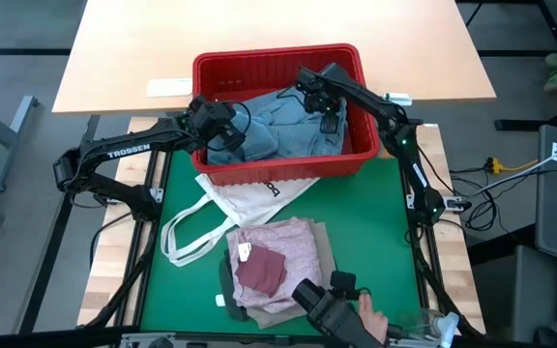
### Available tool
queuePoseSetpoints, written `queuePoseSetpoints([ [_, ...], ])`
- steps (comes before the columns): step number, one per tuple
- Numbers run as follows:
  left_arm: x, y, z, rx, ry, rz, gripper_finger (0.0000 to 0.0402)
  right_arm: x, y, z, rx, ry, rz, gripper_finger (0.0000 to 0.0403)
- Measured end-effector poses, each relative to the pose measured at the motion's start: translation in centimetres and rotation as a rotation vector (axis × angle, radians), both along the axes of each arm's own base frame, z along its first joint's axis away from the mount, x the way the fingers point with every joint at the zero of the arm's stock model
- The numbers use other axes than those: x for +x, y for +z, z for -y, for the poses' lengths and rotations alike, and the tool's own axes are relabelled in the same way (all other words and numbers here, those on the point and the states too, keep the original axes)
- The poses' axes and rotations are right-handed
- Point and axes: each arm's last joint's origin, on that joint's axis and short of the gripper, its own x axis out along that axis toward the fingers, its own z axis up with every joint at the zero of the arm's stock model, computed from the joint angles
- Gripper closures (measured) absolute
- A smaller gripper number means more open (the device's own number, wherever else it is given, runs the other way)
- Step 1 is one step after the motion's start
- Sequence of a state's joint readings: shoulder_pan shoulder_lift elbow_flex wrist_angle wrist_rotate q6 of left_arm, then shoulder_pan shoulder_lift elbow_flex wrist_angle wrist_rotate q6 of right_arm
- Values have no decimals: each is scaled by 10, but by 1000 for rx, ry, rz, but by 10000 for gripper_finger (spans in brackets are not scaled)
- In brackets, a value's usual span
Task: Fold laundry
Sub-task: Fold the blue jeans
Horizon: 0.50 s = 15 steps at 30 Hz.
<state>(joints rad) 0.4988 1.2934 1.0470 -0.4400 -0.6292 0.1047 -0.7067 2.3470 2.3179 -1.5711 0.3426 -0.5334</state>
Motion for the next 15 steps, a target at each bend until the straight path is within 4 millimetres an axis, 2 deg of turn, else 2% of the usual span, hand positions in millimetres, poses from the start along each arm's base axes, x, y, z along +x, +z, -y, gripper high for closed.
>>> queuePoseSetpoints([
  [7,-1,-2,1,-12,0,-21,394,-8,-25,0,40,11,-115,210],
  [15,-2,-3,1,-19,0,-35,394,-12,-39,-2,77,135,-228,210],
])
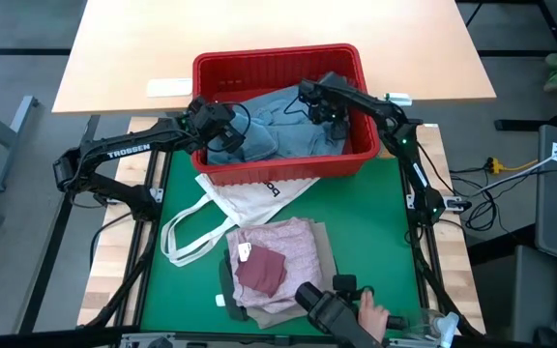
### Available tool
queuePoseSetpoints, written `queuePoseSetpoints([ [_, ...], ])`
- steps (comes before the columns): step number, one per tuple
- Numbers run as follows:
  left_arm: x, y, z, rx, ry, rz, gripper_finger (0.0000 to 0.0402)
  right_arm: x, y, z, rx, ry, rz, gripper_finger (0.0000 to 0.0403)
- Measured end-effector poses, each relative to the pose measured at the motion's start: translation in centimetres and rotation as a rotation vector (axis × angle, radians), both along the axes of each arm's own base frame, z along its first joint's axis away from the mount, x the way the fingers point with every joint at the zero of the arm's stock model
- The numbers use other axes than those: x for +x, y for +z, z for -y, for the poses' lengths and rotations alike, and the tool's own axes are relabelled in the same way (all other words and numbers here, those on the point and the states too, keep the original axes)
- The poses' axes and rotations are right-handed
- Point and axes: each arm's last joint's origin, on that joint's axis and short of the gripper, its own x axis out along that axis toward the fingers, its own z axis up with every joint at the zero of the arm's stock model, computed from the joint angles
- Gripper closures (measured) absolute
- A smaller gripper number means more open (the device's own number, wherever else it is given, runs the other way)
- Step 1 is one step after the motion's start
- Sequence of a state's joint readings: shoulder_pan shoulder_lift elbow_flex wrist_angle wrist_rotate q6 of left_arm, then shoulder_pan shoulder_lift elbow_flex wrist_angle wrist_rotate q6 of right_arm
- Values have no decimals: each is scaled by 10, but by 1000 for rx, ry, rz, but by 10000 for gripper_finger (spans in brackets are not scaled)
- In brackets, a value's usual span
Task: Fold laundry
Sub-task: Fold the blue jeans
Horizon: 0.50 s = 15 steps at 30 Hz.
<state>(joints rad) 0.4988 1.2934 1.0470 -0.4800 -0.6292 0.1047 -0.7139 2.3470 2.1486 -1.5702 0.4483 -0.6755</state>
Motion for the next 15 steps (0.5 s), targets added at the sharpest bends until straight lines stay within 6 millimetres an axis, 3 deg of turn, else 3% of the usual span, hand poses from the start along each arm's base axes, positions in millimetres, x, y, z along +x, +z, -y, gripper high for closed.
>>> queuePoseSetpoints([
  [10,0,0,0,0,0,0,394,-12,-33,-4,40,104,-187,210],
  [15,0,0,0,0,0,0,394,-11,-45,-3,15,108,-159,222],
])
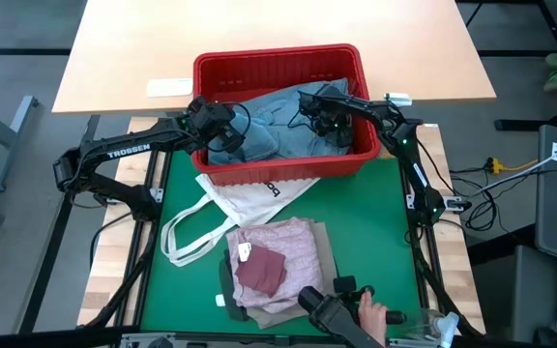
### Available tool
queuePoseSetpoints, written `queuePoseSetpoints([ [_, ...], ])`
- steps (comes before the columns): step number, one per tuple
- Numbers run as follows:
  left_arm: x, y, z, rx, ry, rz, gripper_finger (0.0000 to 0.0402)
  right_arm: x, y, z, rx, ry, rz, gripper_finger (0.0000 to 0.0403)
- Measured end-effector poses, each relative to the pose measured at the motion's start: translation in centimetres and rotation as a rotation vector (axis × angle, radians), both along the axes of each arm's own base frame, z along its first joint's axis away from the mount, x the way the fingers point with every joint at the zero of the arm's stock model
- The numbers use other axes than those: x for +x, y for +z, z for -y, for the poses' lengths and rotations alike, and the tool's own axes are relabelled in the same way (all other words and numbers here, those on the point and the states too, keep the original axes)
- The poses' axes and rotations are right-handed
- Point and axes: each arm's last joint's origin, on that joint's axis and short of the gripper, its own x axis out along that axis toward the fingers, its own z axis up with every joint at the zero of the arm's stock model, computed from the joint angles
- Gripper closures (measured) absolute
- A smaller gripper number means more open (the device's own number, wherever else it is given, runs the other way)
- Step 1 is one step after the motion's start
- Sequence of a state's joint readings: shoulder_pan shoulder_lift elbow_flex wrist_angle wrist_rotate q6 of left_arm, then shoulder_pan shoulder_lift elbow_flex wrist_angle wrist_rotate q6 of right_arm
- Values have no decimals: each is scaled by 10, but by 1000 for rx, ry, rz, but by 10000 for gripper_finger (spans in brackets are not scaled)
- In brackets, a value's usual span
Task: Fold laundry
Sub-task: Fold the blue jeans
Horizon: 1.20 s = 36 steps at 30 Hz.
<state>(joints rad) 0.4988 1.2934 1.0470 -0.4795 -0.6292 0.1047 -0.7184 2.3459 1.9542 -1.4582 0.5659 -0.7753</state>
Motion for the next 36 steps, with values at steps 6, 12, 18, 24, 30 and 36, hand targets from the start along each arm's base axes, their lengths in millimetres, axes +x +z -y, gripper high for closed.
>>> queuePoseSetpoints([
  [6,0,0,0,-4,9,14,394,3,-2,4,-26,18,34,301],
  [12,0,0,0,-4,10,15,394,4,-2,5,-38,17,38,392],
  [18,0,0,0,1,16,13,394,10,13,5,-30,3,103,398],
  [24,0,0,0,2,25,19,394,18,72,2,-44,-32,375,400],
  [30,0,0,0,-1,36,33,394,20,123,0,-77,-44,587,400],
  [36,0,0,0,-2,38,36,394,21,140,0,-106,-53,654,401],
])
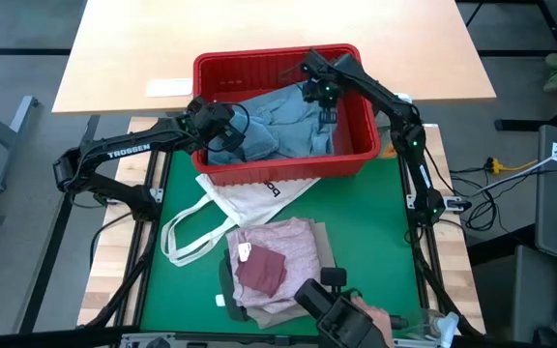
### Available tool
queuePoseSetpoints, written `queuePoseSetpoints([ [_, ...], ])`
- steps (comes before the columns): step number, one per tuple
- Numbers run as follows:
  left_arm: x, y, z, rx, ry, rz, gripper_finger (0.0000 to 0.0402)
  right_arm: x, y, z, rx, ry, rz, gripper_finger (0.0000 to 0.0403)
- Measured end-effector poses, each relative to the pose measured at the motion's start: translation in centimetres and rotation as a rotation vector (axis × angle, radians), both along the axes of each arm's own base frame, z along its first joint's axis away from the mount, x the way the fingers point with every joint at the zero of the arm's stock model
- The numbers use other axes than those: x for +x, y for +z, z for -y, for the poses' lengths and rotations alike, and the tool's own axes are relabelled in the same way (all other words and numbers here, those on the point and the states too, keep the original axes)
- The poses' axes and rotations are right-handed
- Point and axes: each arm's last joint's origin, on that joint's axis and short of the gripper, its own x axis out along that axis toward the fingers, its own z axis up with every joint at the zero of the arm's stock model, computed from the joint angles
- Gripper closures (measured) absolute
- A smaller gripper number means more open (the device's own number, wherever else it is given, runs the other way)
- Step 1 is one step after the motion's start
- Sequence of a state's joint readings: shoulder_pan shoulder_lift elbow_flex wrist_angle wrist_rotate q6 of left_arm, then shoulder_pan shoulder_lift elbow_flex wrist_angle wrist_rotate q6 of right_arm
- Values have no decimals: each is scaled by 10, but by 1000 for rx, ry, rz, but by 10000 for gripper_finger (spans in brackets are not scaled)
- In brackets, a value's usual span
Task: Fold laundry
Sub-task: Fold the blue jeans
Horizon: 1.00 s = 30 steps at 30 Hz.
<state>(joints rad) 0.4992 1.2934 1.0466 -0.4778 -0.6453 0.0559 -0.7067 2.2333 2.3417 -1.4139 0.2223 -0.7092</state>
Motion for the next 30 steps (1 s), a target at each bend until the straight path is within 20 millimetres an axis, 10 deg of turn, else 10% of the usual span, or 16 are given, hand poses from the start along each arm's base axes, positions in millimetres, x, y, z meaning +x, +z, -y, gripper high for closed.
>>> queuePoseSetpoints([
  [8,1,11,-1,82,-11,42,394,-6,31,-19,44,32,133,402],
  [30,-73,175,49,620,-73,659,394,-94,203,-109,-95,18,912,403],
])
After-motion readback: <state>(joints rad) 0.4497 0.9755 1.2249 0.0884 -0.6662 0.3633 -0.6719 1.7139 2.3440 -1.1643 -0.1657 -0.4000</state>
